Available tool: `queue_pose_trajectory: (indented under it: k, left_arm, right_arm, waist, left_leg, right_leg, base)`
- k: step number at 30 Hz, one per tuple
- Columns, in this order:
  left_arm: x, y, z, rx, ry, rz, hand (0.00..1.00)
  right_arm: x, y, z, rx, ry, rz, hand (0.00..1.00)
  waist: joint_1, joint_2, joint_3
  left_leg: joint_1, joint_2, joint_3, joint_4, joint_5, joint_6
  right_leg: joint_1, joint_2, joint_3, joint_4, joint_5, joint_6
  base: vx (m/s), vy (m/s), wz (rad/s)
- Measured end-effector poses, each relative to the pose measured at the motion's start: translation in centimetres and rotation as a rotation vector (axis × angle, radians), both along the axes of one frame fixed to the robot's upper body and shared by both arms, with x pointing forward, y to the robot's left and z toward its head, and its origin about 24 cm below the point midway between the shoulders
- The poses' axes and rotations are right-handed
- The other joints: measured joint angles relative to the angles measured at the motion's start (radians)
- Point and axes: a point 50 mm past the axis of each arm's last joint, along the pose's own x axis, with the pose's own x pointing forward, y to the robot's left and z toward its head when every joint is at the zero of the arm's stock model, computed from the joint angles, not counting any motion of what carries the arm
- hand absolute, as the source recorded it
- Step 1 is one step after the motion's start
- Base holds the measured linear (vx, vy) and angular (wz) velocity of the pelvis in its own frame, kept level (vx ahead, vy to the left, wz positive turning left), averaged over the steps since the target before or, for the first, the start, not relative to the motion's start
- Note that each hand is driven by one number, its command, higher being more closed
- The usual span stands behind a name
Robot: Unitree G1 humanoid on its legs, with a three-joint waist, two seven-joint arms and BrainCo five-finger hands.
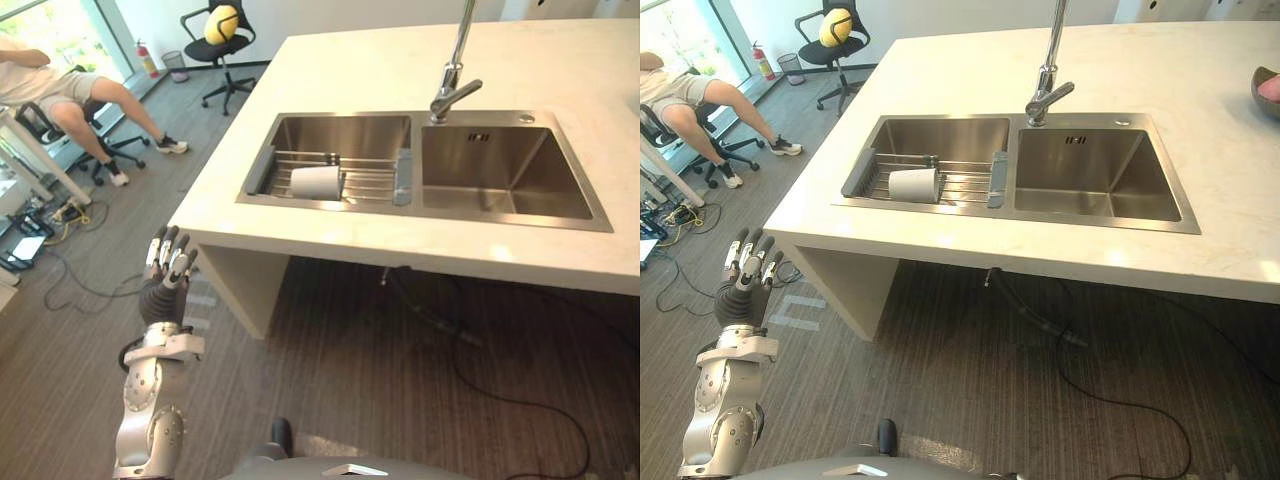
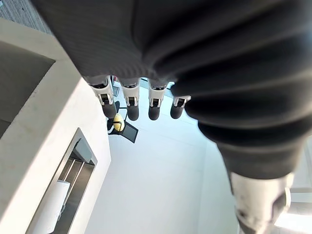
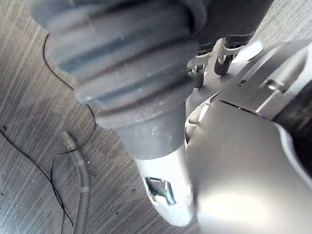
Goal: Walk over to the sink, pick up the cup, carry it to the dishwasher, place the cup inside the dishwasher, then close the dishwasher door
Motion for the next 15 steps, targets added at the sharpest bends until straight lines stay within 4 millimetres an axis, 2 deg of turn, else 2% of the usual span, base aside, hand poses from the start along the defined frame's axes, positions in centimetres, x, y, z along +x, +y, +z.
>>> queue_pose_trajectory:
  k: [4, 5, 7, 8, 9, 10, 11, 12, 13, 14, 15]
  left_arm:
    - [0.1, -0.2, -0.3, -0.005, 0.023, -0.009, 0.0]
    - [0.2, -0.6, -0.4, -0.012, 0.028, -0.021, 0.0]
    - [0.5, -1.4, -0.3, -0.025, 0.022, -0.042, 0.0]
    - [1.0, -2.1, 0.2, -0.027, -0.001, -0.066, 0.0]
    - [1.7, -2.5, 1.1, -0.022, -0.042, -0.09, 0.0]
    - [1.9, -2.7, 1.6, -0.018, -0.067, -0.102, 0.0]
    - [2.0, -3.1, 2.9, 0.008, -0.144, -0.118, 0.0]
    - [1.7, -3.0, 3.5, 0.02, -0.181, -0.112, 0.0]
    - [1.4, -2.9, 4.0, 0.029, -0.208, -0.105, 0.0]
    - [0.9, -2.7, 5.3, 0.058, -0.271, -0.089, 0.0]
    - [0.7, -2.2, 6.2, 0.071, -0.324, -0.059, 0.0]
  right_arm:
    - [0.5, 0.1, 0.0, -0.026, 0.013, -0.009, 0.0]
    - [0.6, 0.3, -0.1, -0.041, 0.017, -0.016, 0.0]
    - [0.7, 0.4, -0.1, -0.056, 0.014, -0.017, 0.0]
    - [0.9, 0.6, -0.1, -0.079, 0.01, -0.022, 0.0]
    - [0.7, 1.0, -0.3, -0.096, 0.023, -0.029, 0.0]
    - [0.6, 1.1, -0.3, -0.105, 0.033, -0.028, 0.0]
    - [-0.2, 0.4, -0.1, -0.142, 0.054, -0.045, 0.0]
    - [-0.1, 0.4, -0.1, -0.154, 0.049, -0.06, 0.0]
    - [0.1, 0.2, 0.0, -0.161, 0.039, -0.071, 0.0]
    - [0.3, 0.1, 0.0, -0.162, 0.035, -0.098, 0.0]
    - [0.6, 0.1, -0.1, -0.154, 0.026, -0.13, 0.0]
  waist:
    - [-0.007, -0.002, 0.0]
    - [-0.017, -0.007, -0.002]
    - [-0.022, -0.011, -0.001]
    - [-0.026, -0.03, 0.0]
    - [-0.035, -0.077, 0.001]
    - [-0.041, -0.104, 0.002]
    - [-0.054, -0.106, 0.002]
    - [-0.047, -0.126, -0.002]
    - [-0.042, -0.131, 0.002]
    - [-0.033, -0.132, 0.009]
    - [-0.032, -0.135, 0.015]
  left_leg:
    - [0.033, 0.004, 0.039, -0.011, -0.006, -0.005]
    - [0.044, 0.001, 0.054, -0.008, -0.014, -0.005]
    - [0.045, -0.004, 0.077, 0.026, -0.044, -0.001]
    - [0.043, -0.014, 0.114, 0.077, -0.08, 0.009]
    - [0.038, -0.043, 0.142, 0.17, -0.129, 0.036]
    - [0.036, -0.066, 0.164, 0.234, -0.166, 0.048]
    - [0.044, -0.092, 0.151, 0.292, -0.266, 0.061]
    - [0.061, -0.11, 0.151, 0.291, -0.285, 0.067]
    - [0.075, -0.118, 0.15, 0.28, -0.286, 0.071]
    - [0.098, -0.127, 0.144, 0.257, -0.292, 0.081]
    - [0.119, -0.123, 0.133, 0.243, -0.296, 0.087]
  right_leg:
    - [0.004, -0.003, 0.028, 0.006, -0.003, 0.003]
    - [0.008, -0.013, 0.034, 0.013, -0.012, 0.016]
    - [-0.015, -0.043, 0.03, 0.095, -0.074, 0.034]
    - [-0.041, -0.093, 0.02, 0.2, -0.137, 0.042]
    - [-0.035, -0.165, -0.003, 0.289, -0.184, 0.037]
    - [-0.017, -0.198, -0.023, 0.32, -0.195, 0.028]
    - [-0.025, -0.25, -0.075, 0.516, -0.177, -0.023]
    - [-0.09, -0.318, -0.079, 0.679, -0.146, -0.071]
    - [-0.132, -0.352, -0.076, 0.767, -0.106, -0.106]
    - [-0.214, -0.396, -0.043, 0.909, -0.051, -0.109]
    - [-0.266, -0.384, -0.016, 0.974, -0.126, -0.075]
  base:
    - [0.02, -0.009, -0.25]
    - [0.05, -0.004, -0.26]
    - [0.06, 0.028, -0.09]
    - [0.09, 0.082, 0.3]
    - [0.13, 0.112, 0.48]
    - [0.22, 0.199, 0.88]
    - [0.17, 0.21, 0.7]
    - [0.16, 0.199, 0.52]
    - [0.11, 0.152, 0.1]
    - [0.23, 0.125, 0.1]
    - [0.25, 0.109, 0.15]
